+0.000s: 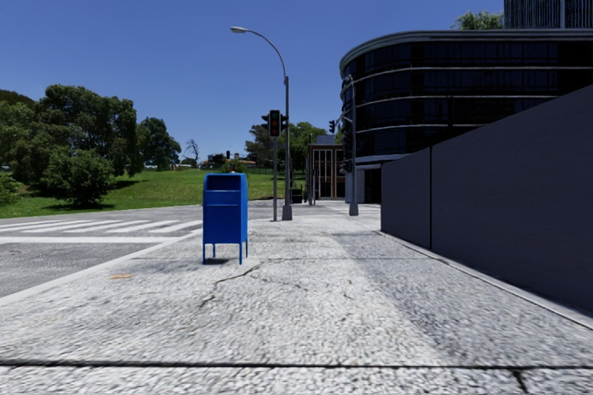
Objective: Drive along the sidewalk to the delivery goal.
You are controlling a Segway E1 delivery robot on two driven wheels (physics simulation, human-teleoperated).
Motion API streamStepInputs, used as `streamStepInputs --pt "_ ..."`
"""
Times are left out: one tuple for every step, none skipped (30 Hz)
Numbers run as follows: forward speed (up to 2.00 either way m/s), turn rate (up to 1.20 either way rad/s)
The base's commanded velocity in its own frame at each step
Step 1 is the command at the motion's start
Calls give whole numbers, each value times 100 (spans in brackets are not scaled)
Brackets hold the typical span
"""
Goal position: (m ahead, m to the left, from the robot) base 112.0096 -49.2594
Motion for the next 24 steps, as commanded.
streamStepInputs --pt "200 -8" --pt "200 -9" --pt "200 -9" --pt "200 -10" --pt "200 -11" --pt "200 -11" --pt "200 -11" --pt "200 -13" --pt "200 -13" --pt "200 -13" --pt "200 -14" --pt "200 -14" --pt "200 -14" --pt "200 -14" --pt "200 -15" --pt "200 -15" --pt "200 -15" --pt "200 -16" --pt "200 -16" --pt "200 -19" --pt "200 -20" --pt "200 -24" --pt "200 -28" --pt "200 -29"
